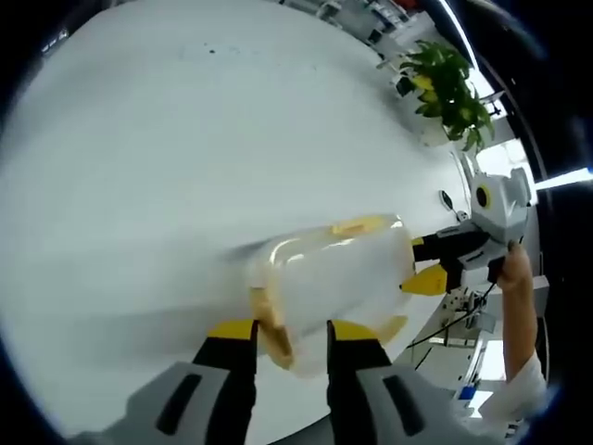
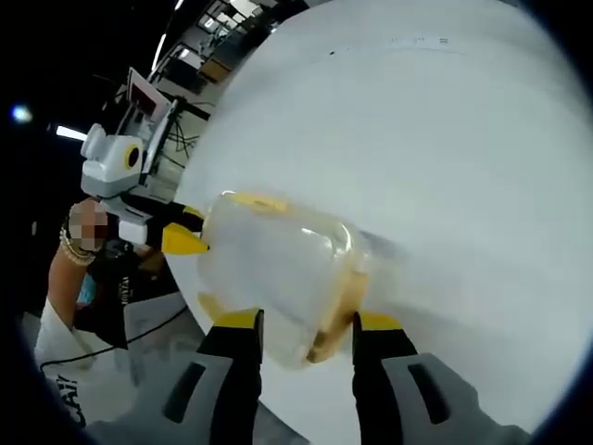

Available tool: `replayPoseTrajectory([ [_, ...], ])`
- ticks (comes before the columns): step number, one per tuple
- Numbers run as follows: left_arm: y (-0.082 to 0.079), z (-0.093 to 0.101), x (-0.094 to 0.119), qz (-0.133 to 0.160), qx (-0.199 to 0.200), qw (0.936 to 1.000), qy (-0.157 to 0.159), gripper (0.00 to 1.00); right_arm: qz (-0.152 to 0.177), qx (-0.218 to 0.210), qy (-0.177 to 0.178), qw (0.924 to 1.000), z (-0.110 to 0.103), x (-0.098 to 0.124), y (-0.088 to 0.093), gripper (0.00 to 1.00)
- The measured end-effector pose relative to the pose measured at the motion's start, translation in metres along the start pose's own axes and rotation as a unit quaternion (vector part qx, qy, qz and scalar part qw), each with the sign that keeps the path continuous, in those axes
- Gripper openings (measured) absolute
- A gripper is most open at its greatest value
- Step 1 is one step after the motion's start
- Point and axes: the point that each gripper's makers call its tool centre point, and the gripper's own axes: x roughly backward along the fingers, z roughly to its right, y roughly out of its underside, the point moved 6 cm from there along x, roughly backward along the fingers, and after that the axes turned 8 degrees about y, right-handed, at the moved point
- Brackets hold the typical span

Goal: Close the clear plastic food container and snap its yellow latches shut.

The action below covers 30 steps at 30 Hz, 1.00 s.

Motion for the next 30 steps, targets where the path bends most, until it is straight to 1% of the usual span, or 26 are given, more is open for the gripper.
replayPoseTrajectory([
  [11,0.000,0.000,-0.001,-0.007,-0.003,1.0000,0.005,0.20,-0.003,0.001,0.001,1.0000,-0.001,-0.001,0.001,0.33],
  [12,0.000,0.000,-0.001,-0.007,-0.003,1.0000,0.004,0.18,-0.003,0.000,0.001,1.0000,0.000,-0.001,0.001,0.33],
  [13,-0.003,0.009,-0.005,0.004,0.002,0.9990,0.044,0.18,-0.008,0.002,-0.001,1.0000,0.000,0.000,0.002,0.33],
  [14,-0.001,0.001,0.001,-0.005,0.001,0.9999,0.015,0.18,-0.005,0.001,-0.001,1.0000,0.000,0.001,0.003,0.33],
  [23,0.003,0.001,0.000,-0.004,0.005,0.9999,0.015,0.18,-0.007,-0.002,0.000,1.0000,-0.001,0.003,0.003,0.32],
  [24,0.003,0.000,0.000,-0.001,0.010,0.9998,0.015,0.18,-0.008,-0.003,-0.001,1.0000,-0.001,0.003,0.003,0.32],
  [26,0.004,0.001,0.000,0.006,0.007,0.9999,0.011,0.18,-0.009,-0.009,-0.004,0.9999,-0.001,0.001,0.002,0.31],
  [30,0.003,0.000,0.000,0.006,0.012,0.9998,0.012,0.18,-0.009,-0.010,-0.006,0.9999,-0.002,0.000,0.002,0.30],
])
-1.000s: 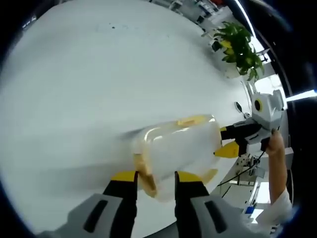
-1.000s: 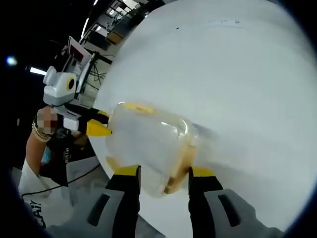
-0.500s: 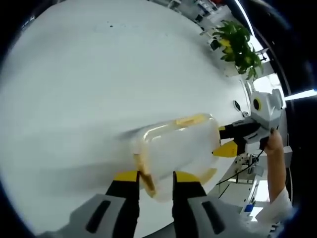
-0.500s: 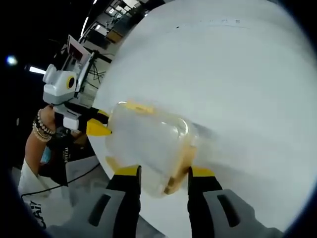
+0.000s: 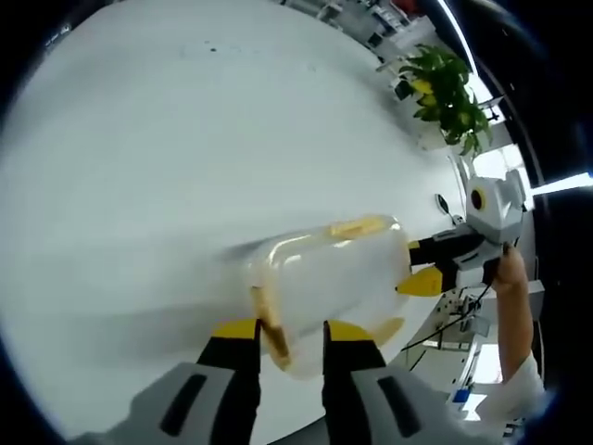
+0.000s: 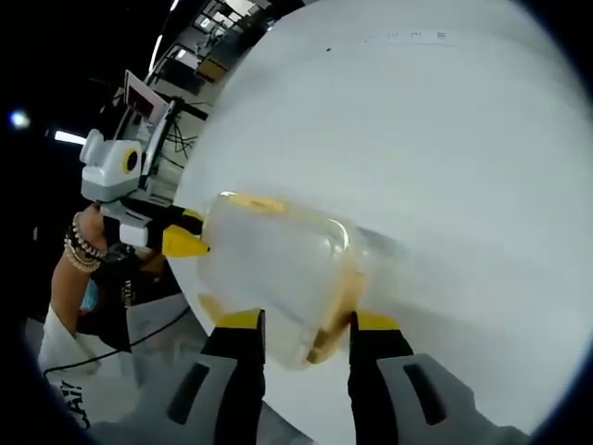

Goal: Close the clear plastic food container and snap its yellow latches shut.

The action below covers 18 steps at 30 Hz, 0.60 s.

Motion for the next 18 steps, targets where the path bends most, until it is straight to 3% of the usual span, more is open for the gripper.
replayPoseTrajectory([
  [7,0.0022,-0.0009,0.0027,0.001,-0.019,0.9998,-0.003,0.18,-0.004,0.003,0.004,1.0000,-0.0030,-0.0013,-0.0016,0.32],
  [13,0.0040,-0.0014,0.0047,0.004,-0.016,0.9999,-0.004,0.19,-0.013,0.021,0.038,0.9990,-0.0089,0.0013,-0.0047,0.36],
  [18,0.0043,-0.0008,0.0058,0.002,-0.019,0.9998,-0.005,0.19,-0.013,0.060,0.105,0.9926,-0.0064,0.0073,-0.0058,0.45],
])
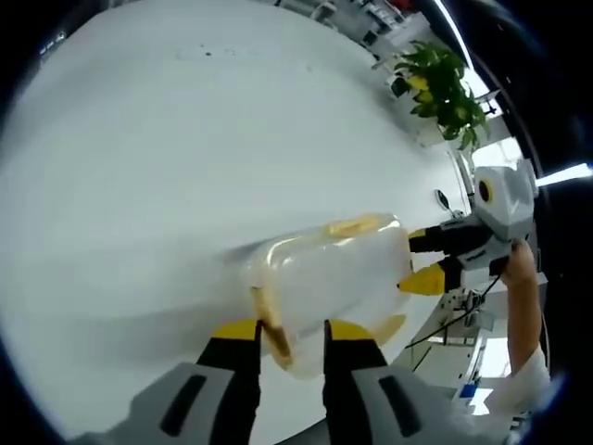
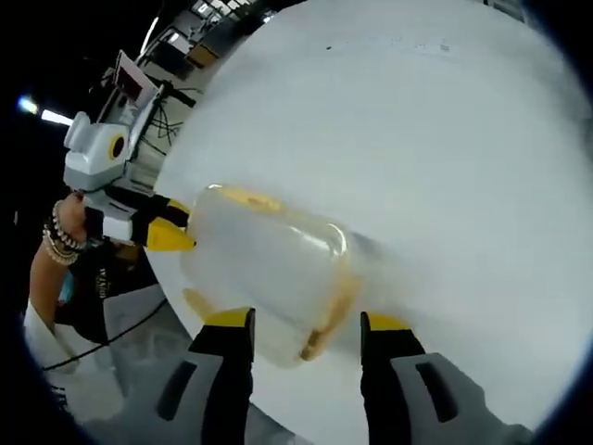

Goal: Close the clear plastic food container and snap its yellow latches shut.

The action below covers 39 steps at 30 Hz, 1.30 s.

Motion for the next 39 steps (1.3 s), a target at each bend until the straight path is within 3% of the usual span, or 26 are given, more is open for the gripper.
replayPoseTrajectory([
  [3,0.0003,0.0001,-0.0002,0.000,0.001,1.0000,0.001,0.19,-0.009,-0.006,-0.024,0.9997,-0.0066,0.0062,0.0000,0.26],
  [5,0.0015,0.0011,-0.0002,-0.001,0.000,1.0000,0.001,0.19,-0.008,0.004,-0.013,0.9999,-0.0061,0.0076,-0.0004,0.24],
  [8,0.0029,0.0023,-0.0003,-0.002,-0.001,1.0000,0.001,0.19,-0.014,-0.004,-0.013,0.9998,-0.0042,0.0063,-0.0003,0.23],
  [12,0.0026,0.0016,-0.0006,-0.001,0.008,1.0000,0.004,0.19,-0.016,-0.046,-0.034,0.9983,0.0006,0.0043,0.0024,0.22],
  [39,-0.0009,-0.0006,-0.0028,0.008,0.019,0.9998,0.007,0.18,-0.015,-0.053,-0.033,0.9979,-0.0015,0.0037,0.0040,0.16],
])
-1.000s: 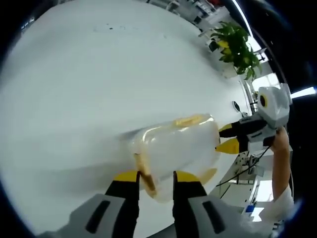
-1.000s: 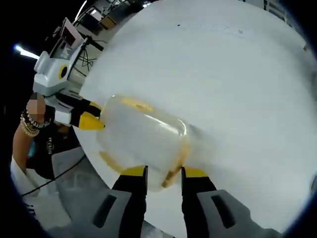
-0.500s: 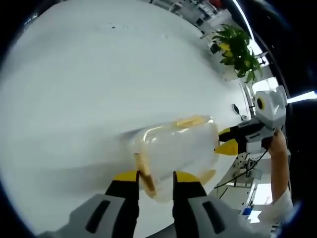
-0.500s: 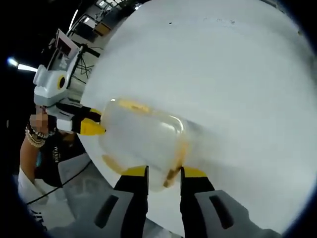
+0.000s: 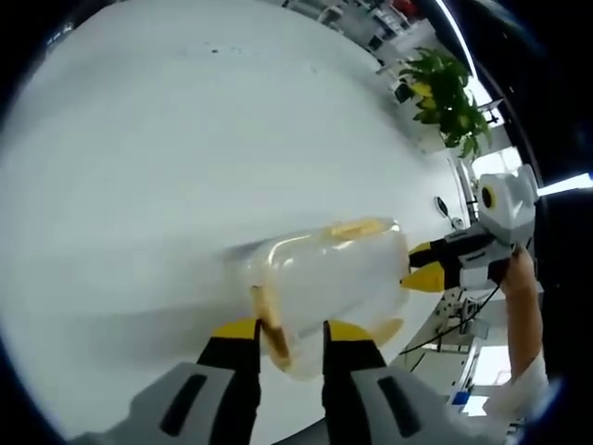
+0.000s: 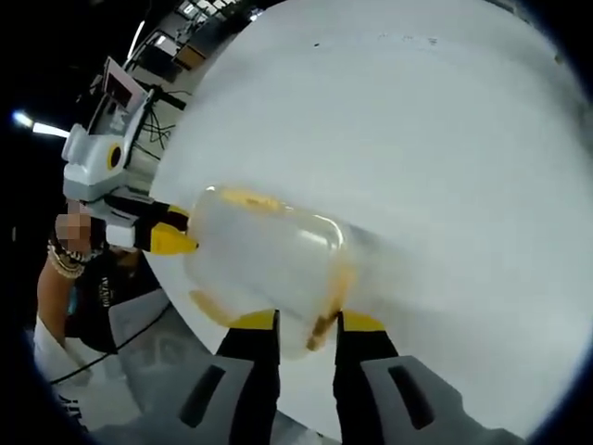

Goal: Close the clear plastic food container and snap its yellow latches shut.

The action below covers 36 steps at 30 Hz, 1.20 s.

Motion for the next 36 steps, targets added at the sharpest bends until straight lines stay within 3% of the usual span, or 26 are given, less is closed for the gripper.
replayPoseTrajectory([
  [8,-0.001,0.001,-0.002,0.006,0.011,0.9999,0.004,0.19,0.000,0.008,0.007,0.9999,-0.002,0.001,-0.001,0.12],
  [9,-0.001,-0.001,0.000,0.011,0.021,0.9997,0.006,0.20,-0.013,-0.013,0.020,0.9996,-0.003,0.001,0.005,0.12],
  [12,-0.001,-0.002,0.002,0.012,0.011,0.9999,0.004,0.20,-0.003,-0.014,0.001,0.9999,0.000,-0.002,0.005,0.13],
  [15,-0.001,-0.001,0.002,0.012,0.005,0.9999,0.001,0.21,0.000,0.007,0.011,0.9999,-0.002,-0.003,0.004,0.15],
  [22,0.001,-0.002,0.003,0.020,-0.005,0.9998,0.005,0.22,-0.003,0.004,0.000,1.0000,-0.005,-0.004,0.001,0.18],
  [26,0.005,-0.003,0.003,0.035,-0.010,0.9993,0.013,0.23,0.019,0.025,0.001,0.9995,-0.009,-0.005,0.001,0.20],
  [33,0.014,0.002,0.003,0.077,-0.076,0.9939,0.018,0.23,0.048,0.090,0.030,0.9943,-0.008,-0.002,-0.004,0.25],
  [34,0.013,0.003,0.006,0.098,-0.092,0.9909,0.006,0.21,0.056,0.108,0.038,0.9918,-0.008,-0.002,-0.005,0.27],
  [36,0.015,0.004,0.010,0.105,-0.124,0.9868,-0.007,0.18,0.058,0.111,0.039,0.9914,-0.009,-0.001,-0.005,0.29],
])
